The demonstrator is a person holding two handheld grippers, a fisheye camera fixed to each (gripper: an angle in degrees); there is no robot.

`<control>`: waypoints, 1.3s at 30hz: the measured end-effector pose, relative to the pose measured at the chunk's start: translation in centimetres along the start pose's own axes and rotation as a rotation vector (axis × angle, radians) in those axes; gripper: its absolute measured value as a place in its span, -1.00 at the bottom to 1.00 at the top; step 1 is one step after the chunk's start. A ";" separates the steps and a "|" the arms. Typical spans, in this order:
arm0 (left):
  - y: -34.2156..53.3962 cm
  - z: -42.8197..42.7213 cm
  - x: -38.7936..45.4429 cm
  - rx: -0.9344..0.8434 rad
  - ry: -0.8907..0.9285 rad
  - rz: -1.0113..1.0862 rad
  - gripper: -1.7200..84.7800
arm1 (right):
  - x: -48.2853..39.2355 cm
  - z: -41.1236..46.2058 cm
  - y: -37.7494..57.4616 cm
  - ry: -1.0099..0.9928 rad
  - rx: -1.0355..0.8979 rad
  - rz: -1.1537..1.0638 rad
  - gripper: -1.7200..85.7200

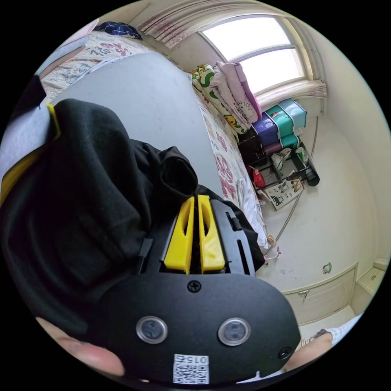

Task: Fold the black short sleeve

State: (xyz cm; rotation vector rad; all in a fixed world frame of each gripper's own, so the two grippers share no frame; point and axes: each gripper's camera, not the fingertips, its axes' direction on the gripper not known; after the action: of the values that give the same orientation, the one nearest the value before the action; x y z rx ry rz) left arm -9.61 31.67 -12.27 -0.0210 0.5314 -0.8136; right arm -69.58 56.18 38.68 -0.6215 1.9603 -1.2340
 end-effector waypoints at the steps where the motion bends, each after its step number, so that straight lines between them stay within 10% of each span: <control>1: 0.0 0.0 0.0 0.001 -0.002 0.001 -0.97 | 0.0 0.0 0.0 -0.001 -0.001 0.000 -0.95; 39: 0.8 0.8 -1.8 0.004 0.058 -0.048 -0.97 | 0.1 0.9 0.0 0.025 0.010 -0.035 -0.95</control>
State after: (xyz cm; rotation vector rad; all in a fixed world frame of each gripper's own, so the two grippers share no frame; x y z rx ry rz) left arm -9.71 33.31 -11.01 -0.0070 0.5861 -0.8644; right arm -68.95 55.59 38.43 -0.6405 1.9700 -1.2775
